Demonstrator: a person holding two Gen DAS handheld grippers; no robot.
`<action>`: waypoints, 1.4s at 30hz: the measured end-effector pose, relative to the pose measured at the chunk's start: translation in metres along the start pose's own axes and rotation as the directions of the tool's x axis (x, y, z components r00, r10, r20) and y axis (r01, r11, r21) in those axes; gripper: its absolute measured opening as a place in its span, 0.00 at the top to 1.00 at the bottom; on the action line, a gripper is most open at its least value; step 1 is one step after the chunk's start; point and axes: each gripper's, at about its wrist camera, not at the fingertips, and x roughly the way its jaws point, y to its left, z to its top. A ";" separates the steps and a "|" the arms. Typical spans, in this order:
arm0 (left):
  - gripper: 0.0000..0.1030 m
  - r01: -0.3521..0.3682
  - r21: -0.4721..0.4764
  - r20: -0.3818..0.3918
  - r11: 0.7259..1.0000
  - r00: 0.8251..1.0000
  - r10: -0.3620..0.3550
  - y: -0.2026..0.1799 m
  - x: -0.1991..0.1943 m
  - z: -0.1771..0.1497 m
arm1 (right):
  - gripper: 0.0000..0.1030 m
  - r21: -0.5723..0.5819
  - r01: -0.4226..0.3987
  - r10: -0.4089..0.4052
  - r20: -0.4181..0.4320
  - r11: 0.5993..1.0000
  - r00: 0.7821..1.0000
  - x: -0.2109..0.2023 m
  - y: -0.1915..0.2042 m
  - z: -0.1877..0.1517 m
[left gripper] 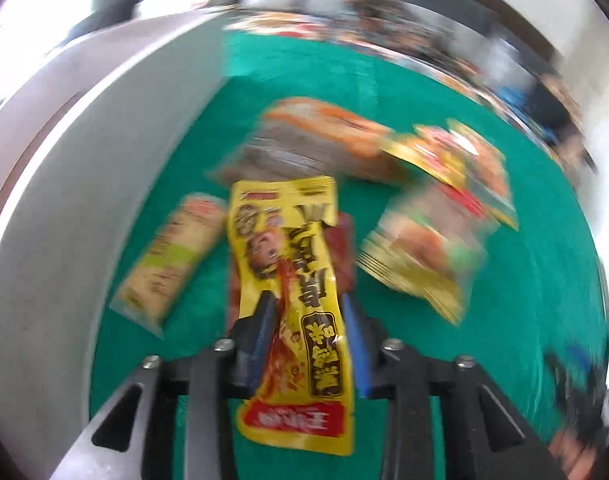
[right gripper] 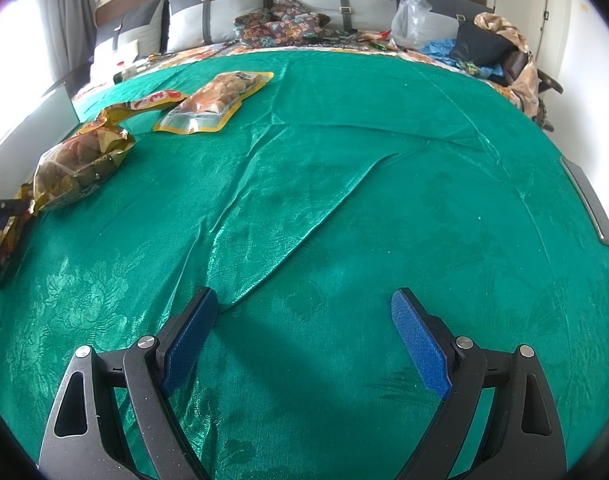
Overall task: Organize snacks
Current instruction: 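Grasp the long yellow spicy strip pack with the left gripper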
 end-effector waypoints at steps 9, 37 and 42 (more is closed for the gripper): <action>0.70 0.142 0.170 -0.098 0.975 0.987 -0.126 -0.028 -0.031 -0.068 | 0.11 0.000 -0.001 0.001 -0.001 1.000 1.000 0.001 0.000 0.000; 0.04 -0.072 0.205 0.023 0.976 0.997 0.068 -0.006 -0.011 -0.092 | 0.11 -0.002 -0.106 0.105 -0.100 0.994 0.989 0.034 0.019 0.108; 0.00 -0.072 0.210 0.042 0.975 0.997 0.065 -0.005 -0.011 -0.095 | 0.12 0.090 -0.094 0.105 -0.133 0.992 0.986 0.093 0.052 0.197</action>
